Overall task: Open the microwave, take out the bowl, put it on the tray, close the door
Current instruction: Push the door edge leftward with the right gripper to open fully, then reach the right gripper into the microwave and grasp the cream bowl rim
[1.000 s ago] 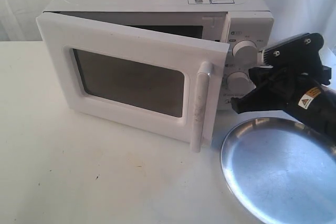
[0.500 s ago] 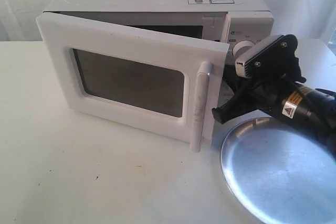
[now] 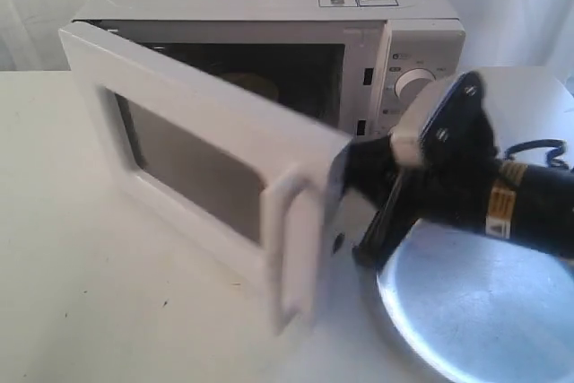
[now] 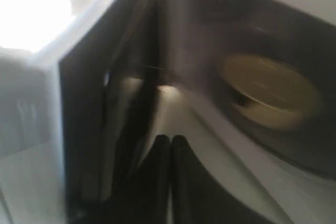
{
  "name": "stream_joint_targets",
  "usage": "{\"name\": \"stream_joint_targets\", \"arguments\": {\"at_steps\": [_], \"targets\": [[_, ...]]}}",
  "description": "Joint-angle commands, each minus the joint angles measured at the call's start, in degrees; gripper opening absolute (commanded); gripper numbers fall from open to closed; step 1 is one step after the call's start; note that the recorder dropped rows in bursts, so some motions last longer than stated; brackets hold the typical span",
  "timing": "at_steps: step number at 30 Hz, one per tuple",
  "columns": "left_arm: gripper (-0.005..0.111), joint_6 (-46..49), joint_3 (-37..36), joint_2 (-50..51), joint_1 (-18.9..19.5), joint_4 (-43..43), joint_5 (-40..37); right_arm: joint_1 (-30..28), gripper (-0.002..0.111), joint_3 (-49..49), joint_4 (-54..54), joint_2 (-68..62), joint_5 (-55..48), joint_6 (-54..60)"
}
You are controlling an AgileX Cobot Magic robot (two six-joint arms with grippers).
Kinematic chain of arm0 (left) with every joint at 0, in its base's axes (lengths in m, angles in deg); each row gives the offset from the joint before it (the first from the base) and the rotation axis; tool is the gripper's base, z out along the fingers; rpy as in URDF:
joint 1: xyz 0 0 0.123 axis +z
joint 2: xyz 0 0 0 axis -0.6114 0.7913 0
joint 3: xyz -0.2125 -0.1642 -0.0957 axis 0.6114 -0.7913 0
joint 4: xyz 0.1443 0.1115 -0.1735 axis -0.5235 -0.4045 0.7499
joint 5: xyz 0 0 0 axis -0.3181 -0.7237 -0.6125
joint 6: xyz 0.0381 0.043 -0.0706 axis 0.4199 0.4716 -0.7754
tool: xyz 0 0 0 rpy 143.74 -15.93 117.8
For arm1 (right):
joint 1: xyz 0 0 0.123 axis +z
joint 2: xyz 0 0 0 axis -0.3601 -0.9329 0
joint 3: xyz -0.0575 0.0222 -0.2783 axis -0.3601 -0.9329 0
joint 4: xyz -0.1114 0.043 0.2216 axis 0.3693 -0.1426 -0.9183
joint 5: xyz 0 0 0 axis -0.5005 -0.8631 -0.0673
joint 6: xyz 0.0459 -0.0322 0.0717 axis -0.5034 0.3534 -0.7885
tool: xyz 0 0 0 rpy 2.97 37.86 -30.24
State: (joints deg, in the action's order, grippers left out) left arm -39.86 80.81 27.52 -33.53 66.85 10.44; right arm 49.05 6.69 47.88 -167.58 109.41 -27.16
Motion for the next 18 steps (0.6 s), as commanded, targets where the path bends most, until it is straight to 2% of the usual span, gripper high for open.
{"name": "stream_joint_targets", "arguments": {"at_steps": [1, 13, 18], "targets": [[0.0, 0.0, 0.16, -0.12, -0.28, 0.44, 0.22, 1.13, 0.0, -0.02, 17.76, 1.87, 8.45, -5.5], [0.0, 0.0, 0.16, -0.12, -0.28, 0.44, 0.22, 1.13, 0.0, 0.48, 3.84, 2.69, -1.33, -3.57], [0.0, 0.0, 0.16, -0.12, -0.28, 0.44, 0.22, 1.51, 0.0, 4.1, 2.48, 2.42, -6.68, -3.57]]}}
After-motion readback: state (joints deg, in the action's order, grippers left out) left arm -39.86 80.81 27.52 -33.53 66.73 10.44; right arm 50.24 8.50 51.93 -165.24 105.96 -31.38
